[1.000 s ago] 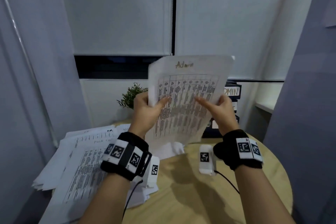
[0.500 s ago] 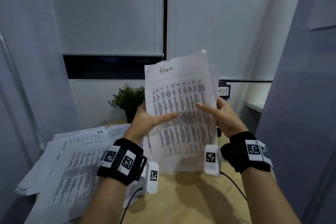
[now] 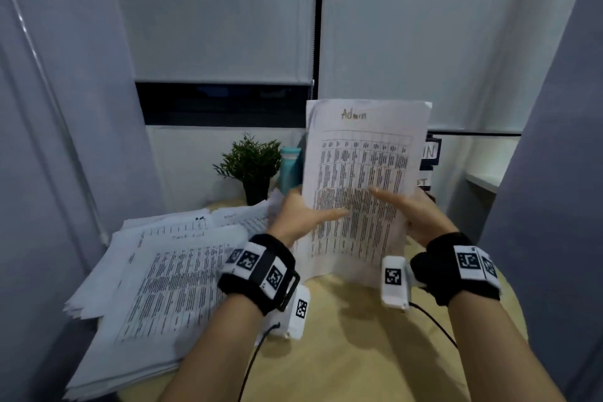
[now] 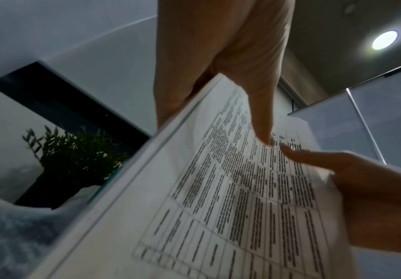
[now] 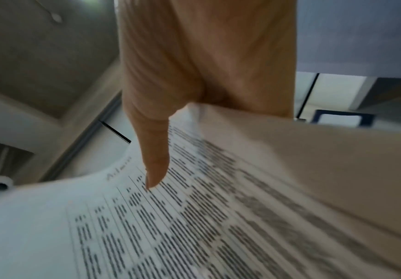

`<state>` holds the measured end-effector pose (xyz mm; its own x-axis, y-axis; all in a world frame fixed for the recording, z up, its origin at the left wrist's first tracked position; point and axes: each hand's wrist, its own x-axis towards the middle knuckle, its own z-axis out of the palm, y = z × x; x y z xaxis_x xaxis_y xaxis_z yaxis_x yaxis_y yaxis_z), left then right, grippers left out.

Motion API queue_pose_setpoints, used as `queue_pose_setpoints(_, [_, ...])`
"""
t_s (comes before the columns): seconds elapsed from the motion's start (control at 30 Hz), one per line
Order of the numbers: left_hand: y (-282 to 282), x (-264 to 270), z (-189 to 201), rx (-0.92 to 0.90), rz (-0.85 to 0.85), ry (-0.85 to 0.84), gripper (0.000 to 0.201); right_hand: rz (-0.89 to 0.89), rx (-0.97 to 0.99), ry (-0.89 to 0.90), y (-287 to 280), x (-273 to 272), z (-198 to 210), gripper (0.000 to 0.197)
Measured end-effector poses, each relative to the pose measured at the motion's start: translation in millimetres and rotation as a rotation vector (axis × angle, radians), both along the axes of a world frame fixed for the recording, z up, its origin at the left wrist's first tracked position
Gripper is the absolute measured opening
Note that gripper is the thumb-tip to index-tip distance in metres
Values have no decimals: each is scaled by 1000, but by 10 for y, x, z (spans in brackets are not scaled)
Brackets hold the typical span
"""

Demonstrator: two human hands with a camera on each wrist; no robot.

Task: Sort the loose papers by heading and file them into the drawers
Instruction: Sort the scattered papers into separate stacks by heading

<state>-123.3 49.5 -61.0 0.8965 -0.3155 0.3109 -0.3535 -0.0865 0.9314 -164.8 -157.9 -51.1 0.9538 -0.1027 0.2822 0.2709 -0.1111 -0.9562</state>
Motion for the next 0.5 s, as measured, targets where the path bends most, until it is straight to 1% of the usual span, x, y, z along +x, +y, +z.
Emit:
queue_pose_setpoints(0.03, [13,68,-74,98,-14,57,47,13,-6,71,2,10,-73,48])
queue_pose_setpoints(0.1, [29,146,-174,268,7,132,55,54,-40,163,35,18,-137,46])
queue_pose_setpoints(0.13, [46,196,-203,287,46,143,57,71,-69,183,60,21,-121,42])
queue_pose_setpoints(0.17, [66,199,-183,230,93,138,52,85,-102,193,105,2,-70,37])
queue_pose_setpoints(0.23, [157,188,-70,5,186,127,41,98,-164,168,201,-5,54,28])
queue_pose_setpoints(0.3, [315,176,92,-171,231,120,38,107,-196,120,306,22,138,23])
queue_pose_setpoints(0.33, [408,185,158,-236,250,115,39,110,-195,111,371,53,162,24])
queue_pose_setpoints(0.4, [613,216,261,-320,352,93,39,106,-145,106,530,158,175,30])
queue_pose_setpoints(0.47, [820,245,351,-383,465,38,29,111,-64,107,732,276,178,41])
queue_pose_setpoints(0.5, [929,259,398,-424,515,20,28,123,-36,112,843,336,176,46])
